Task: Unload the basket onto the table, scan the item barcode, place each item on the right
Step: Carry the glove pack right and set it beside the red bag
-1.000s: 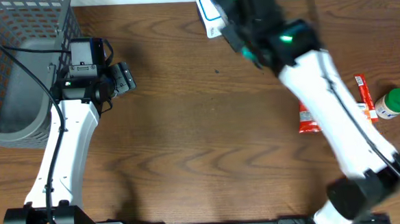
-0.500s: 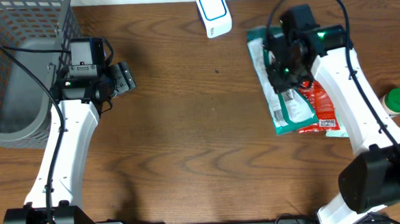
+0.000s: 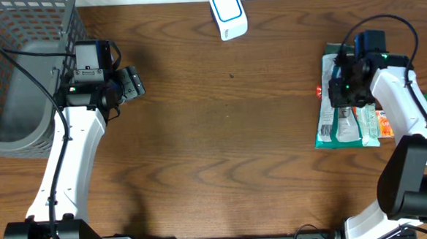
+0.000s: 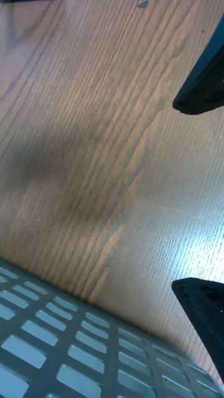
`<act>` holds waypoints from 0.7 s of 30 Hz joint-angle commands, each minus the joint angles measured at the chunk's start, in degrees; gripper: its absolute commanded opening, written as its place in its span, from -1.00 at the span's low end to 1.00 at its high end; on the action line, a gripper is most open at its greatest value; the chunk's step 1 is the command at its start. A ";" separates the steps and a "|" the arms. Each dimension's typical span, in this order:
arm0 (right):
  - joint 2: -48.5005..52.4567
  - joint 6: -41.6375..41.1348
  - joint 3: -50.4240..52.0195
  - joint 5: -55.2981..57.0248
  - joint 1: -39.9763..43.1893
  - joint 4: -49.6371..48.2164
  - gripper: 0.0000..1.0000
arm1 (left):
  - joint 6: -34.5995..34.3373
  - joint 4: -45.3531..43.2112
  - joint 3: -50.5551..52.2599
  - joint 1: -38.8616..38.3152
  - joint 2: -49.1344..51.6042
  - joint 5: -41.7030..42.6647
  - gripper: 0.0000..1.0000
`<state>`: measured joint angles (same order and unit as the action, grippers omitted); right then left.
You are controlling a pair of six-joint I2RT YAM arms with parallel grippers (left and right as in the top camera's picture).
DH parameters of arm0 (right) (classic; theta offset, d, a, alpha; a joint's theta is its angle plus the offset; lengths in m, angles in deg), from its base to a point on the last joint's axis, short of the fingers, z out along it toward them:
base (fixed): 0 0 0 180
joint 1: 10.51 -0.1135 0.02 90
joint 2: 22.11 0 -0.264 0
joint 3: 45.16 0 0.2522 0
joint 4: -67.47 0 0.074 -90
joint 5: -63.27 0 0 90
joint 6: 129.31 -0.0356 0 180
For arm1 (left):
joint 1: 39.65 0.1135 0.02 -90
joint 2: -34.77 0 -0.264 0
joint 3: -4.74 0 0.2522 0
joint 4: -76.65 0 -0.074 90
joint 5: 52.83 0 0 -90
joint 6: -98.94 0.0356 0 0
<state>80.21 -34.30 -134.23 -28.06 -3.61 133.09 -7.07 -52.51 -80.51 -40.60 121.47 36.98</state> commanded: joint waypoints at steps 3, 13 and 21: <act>0.17 1.05 0.98 0.85 1.33 -0.50 0.26 | 0.92 0.02 0.02 0.17 -0.22 -0.52 0.69; 0.17 1.01 0.96 0.83 1.27 -2.16 0.99 | 0.92 0.02 0.02 0.17 -0.22 -0.52 0.69; 0.17 1.03 0.96 0.83 1.27 -2.14 0.99 | 0.92 0.02 0.02 0.17 -0.22 -0.52 0.69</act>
<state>80.21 -33.29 -133.49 -26.99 -2.47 131.08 -7.07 -52.51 -80.51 -40.60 121.47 36.98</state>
